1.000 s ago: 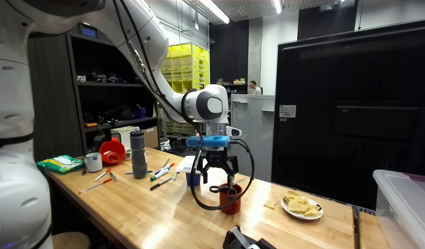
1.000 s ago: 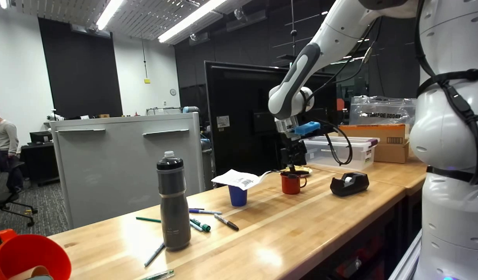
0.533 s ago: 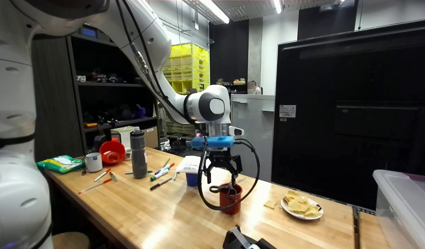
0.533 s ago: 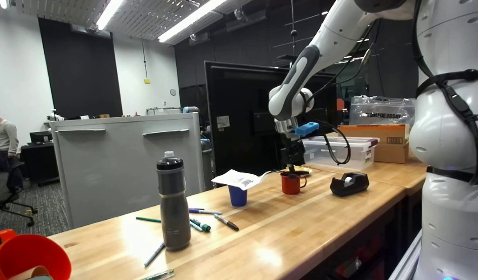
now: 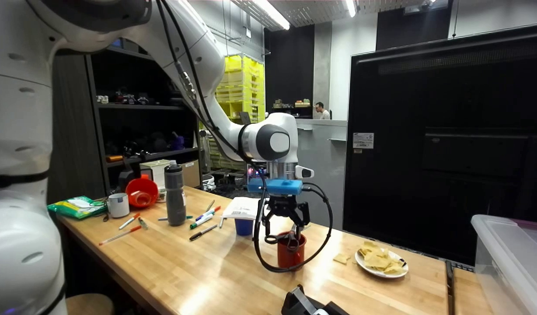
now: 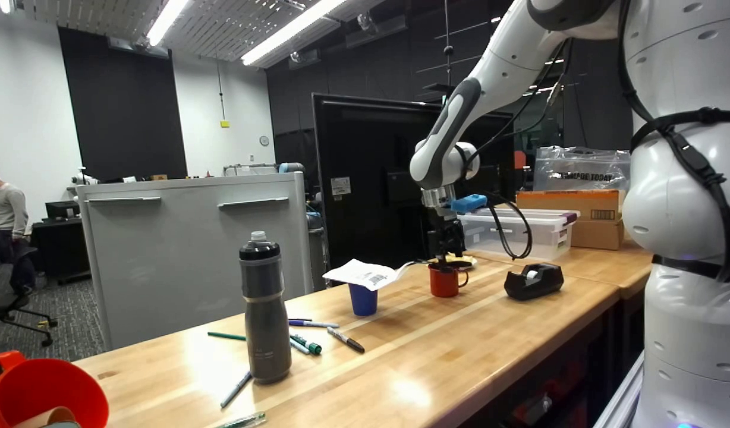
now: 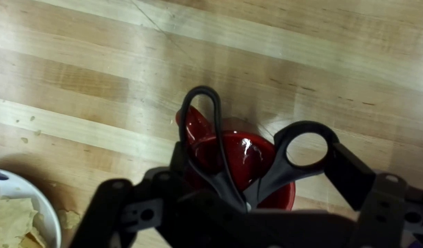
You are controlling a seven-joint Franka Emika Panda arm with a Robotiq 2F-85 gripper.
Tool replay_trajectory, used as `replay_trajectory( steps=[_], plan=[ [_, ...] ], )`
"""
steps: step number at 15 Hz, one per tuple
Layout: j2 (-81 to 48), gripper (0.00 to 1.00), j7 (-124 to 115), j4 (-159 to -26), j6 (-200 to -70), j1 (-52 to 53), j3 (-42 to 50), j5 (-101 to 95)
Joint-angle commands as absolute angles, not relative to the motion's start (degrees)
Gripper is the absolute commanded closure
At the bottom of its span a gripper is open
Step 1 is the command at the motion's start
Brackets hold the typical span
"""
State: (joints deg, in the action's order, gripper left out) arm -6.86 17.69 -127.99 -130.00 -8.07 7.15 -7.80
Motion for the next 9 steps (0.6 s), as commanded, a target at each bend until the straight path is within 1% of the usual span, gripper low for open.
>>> replay_trajectory(
  steps=[1, 7, 8, 9],
  plan=[
    [-7.94, 0.0, 19.71, -127.43, -131.27, -8.87, 7.06, -5.59],
    [-8.52, 0.0, 20.93, -127.18, -131.93, -9.45, 7.06, -3.94],
    [-8.54, 0.01, 21.15, -127.12, -131.96, -9.54, 7.06, -3.74],
    [-8.48, 0.05, 21.31, -127.14, -132.01, -9.59, 7.07, -3.65]
  ],
)
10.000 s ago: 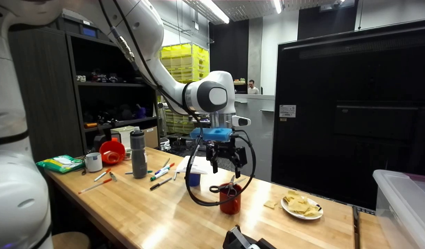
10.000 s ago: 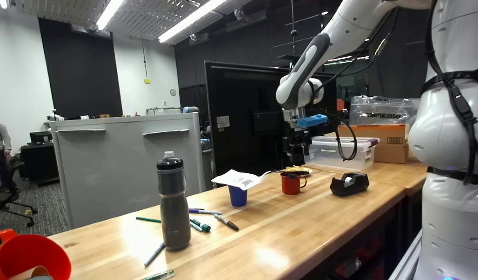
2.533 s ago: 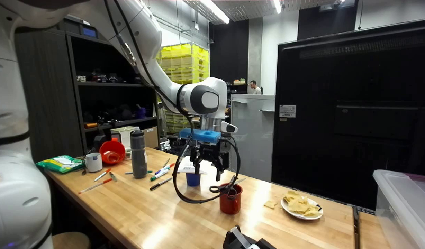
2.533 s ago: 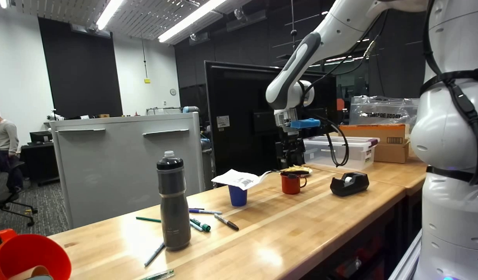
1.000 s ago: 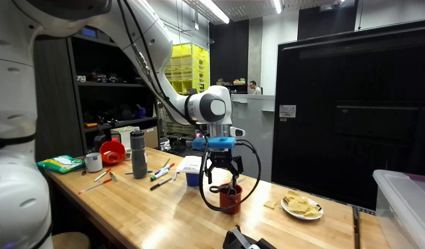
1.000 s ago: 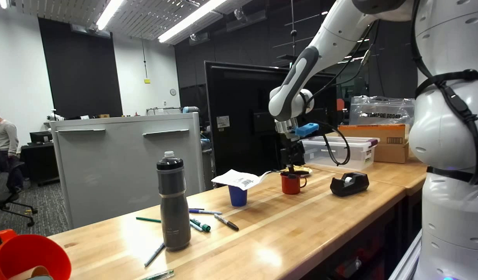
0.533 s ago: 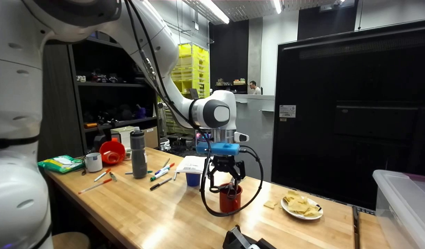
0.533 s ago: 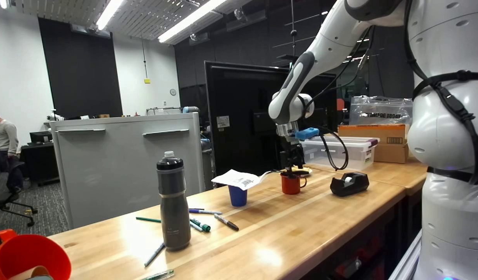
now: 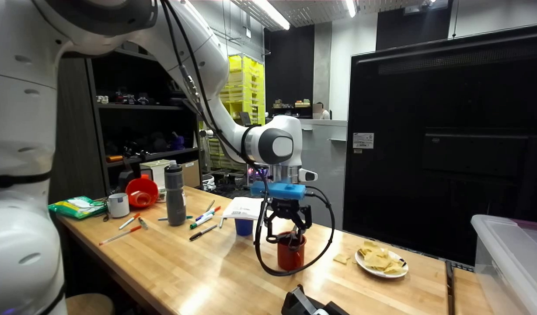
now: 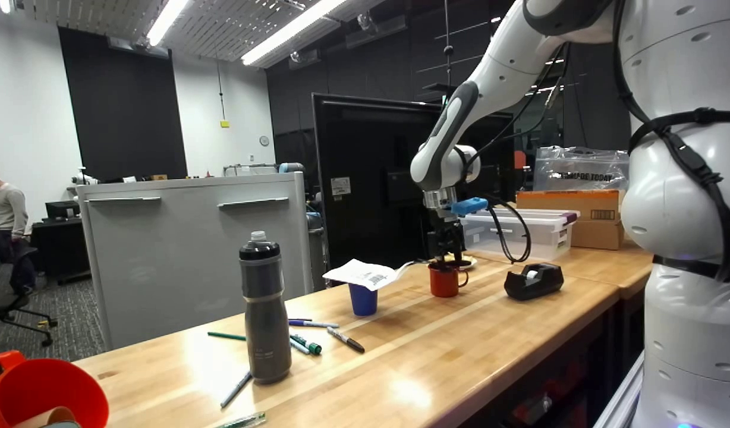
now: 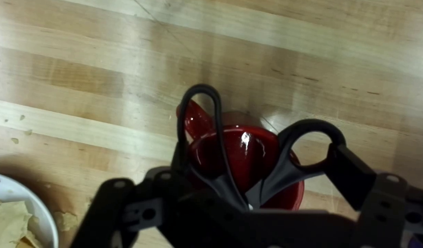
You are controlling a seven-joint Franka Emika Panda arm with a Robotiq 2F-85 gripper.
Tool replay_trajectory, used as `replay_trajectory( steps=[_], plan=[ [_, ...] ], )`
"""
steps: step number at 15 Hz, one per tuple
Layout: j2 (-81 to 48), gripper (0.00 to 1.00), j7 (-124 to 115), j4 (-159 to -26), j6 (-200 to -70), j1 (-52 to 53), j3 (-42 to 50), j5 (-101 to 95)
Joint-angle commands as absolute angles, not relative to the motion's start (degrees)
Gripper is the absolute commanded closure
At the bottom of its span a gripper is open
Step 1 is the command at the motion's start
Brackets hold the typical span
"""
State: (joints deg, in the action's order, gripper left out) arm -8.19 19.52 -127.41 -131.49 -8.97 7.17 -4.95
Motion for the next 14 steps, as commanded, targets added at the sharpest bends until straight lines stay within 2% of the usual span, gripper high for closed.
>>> replay_trajectory(
  steps=[1, 3, 8, 10, 14],
  plan=[
    [-8.39, 0.04, 21.33, -127.19, -132.04, -9.65, 7.1, -3.67],
    [-8.3, 0.04, 21.27, -127.16, -132.13, -9.74, 7.18, -3.75],
    [-8.01, 0.16, 20.98, -127.16, -132.28, -9.87, 7.47, -4.0],
    [-7.97, 0.17, 20.89, -127.08, -132.34, -9.99, 7.58, -4.06],
    [-8.08, 0.1, 20.75, -127.07, -132.39, -10.03, 7.81, -4.11]
  ],
)
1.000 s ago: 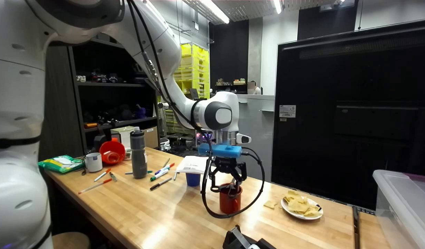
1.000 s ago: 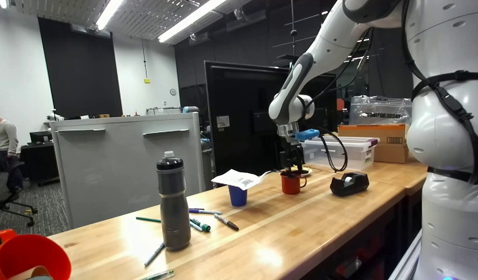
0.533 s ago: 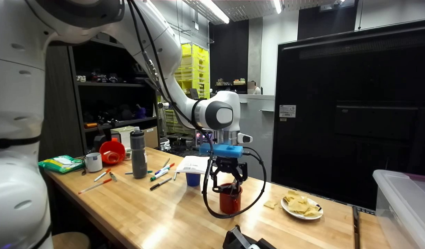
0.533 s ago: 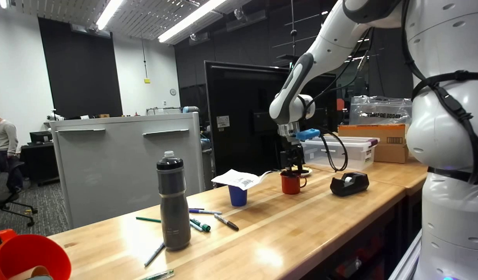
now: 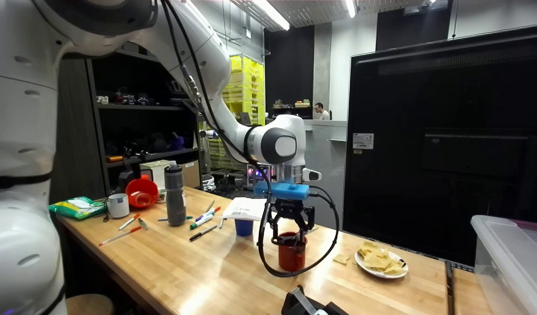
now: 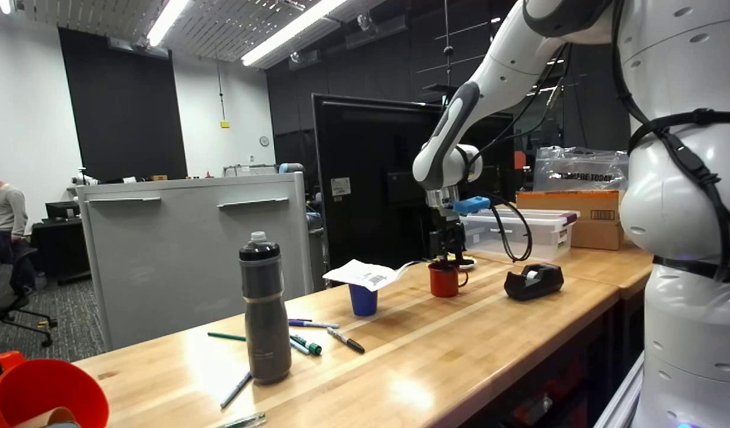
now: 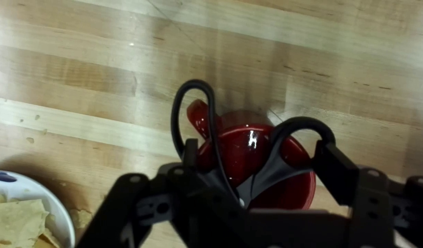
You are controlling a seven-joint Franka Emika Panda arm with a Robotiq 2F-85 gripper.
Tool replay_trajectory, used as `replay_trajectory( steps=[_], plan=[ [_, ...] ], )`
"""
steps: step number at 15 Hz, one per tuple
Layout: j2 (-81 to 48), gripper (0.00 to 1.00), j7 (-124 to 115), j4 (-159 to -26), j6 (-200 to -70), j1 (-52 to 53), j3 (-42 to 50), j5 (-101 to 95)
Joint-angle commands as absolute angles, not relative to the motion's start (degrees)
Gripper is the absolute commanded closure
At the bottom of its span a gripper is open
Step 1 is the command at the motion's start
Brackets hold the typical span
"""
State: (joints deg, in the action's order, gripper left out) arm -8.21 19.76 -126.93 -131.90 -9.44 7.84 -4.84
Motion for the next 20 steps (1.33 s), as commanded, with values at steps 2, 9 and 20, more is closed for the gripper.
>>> replay_trajectory(
  steps=[2, 9, 20],
  plan=[
    [-7.75, 0.0, 20.71, -127.24, -132.45, -10.09, 7.85, -4.11],
    [-5.84, 0.0, 20.6, -128.38, -133.79, -10.04, 7.82, -4.02],
    [-5.16, 0.13, 20.64, -128.59, -133.77, -10.2, 7.99, -2.8]
  ],
)
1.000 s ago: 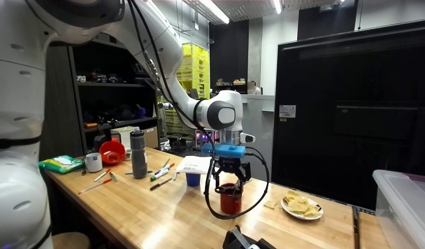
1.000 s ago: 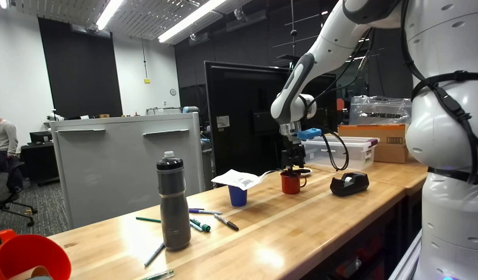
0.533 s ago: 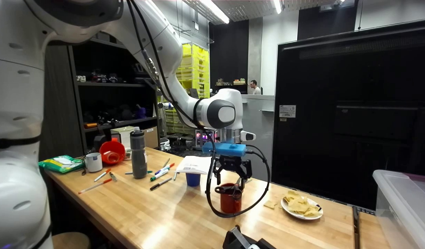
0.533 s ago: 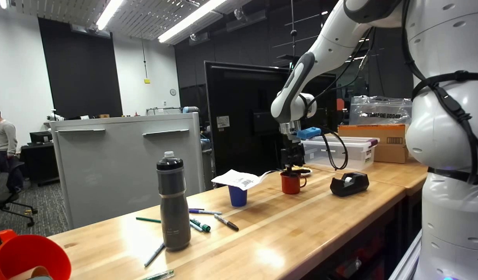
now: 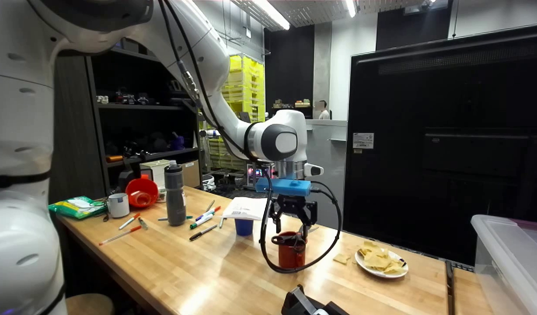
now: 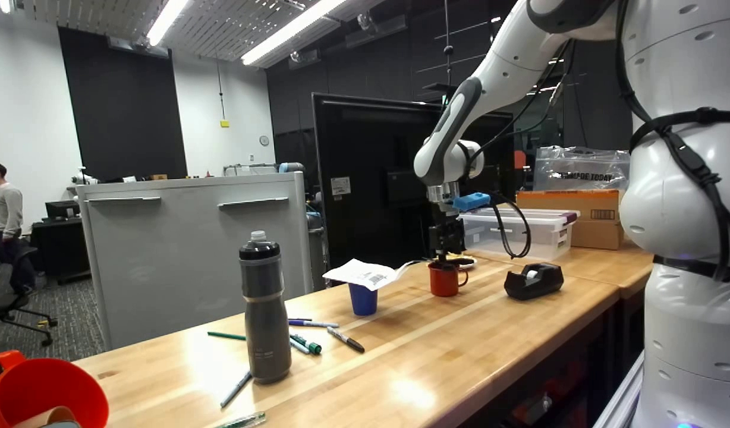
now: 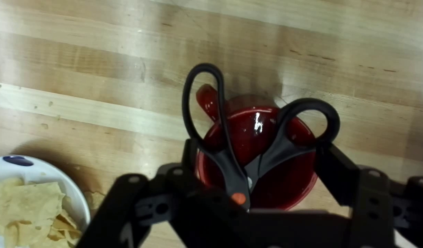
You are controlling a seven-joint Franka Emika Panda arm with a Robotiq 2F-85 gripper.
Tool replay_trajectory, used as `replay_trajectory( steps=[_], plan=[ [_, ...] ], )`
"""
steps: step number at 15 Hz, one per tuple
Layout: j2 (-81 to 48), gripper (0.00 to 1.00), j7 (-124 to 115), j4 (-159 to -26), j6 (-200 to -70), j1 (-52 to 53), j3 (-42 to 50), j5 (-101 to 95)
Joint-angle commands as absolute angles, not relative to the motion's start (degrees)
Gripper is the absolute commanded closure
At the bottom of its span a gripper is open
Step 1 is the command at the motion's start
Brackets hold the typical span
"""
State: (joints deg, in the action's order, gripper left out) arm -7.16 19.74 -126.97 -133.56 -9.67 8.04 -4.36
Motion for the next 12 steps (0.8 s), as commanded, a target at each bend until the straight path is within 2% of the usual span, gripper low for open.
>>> replay_trajectory(
  steps=[1, 6, 12],
  plan=[
    [-5.09, 0.12, 20.49, -128.72, -133.66, -10.29, 8.06, -2.55],
    [-3.25, 0.1, 20.51, -131.08, -133.98, -10.7, 8.43, -1.11],
    [-1.02, 0.15, 20.07, -132.82, -133.75, -10.58, 9.0, -0.89]
  ],
)
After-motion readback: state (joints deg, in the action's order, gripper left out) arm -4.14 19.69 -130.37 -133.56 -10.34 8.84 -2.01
